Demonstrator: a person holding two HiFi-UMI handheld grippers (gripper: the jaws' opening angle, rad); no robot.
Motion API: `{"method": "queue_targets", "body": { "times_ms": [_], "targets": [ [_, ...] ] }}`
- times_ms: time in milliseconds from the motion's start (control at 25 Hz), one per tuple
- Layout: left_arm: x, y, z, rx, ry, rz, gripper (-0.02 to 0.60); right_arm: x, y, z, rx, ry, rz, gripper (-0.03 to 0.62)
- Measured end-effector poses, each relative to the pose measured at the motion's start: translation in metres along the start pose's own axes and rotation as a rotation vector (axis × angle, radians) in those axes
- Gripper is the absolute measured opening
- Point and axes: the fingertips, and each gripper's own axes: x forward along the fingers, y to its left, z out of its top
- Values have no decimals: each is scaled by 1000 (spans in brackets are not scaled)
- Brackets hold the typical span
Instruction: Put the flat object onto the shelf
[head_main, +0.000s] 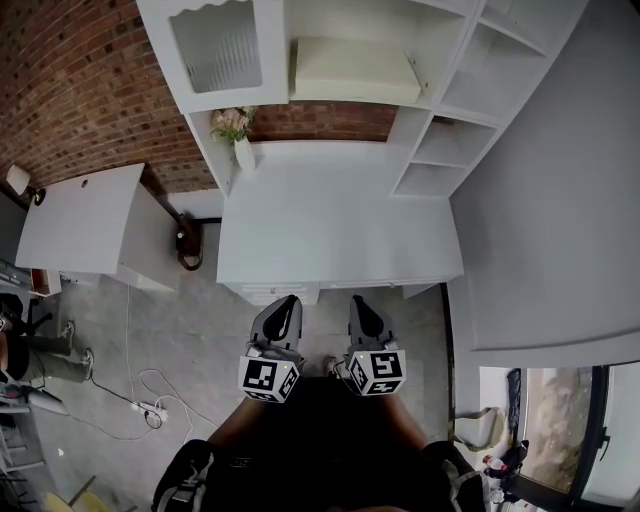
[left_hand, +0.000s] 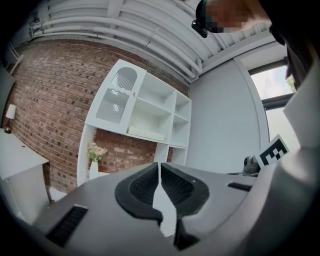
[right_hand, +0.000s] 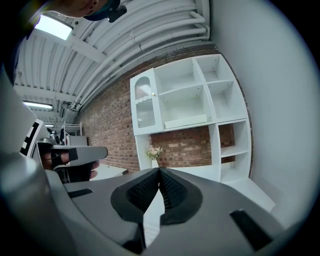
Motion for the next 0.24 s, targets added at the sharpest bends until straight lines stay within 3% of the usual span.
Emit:
{"method": "queue_targets", "body": {
  "times_ms": [240],
  "targets": [
    [-1, 1, -3, 5, 3, 1, 23, -1, 3, -1, -6, -3, -1, 26]
  ]
}}
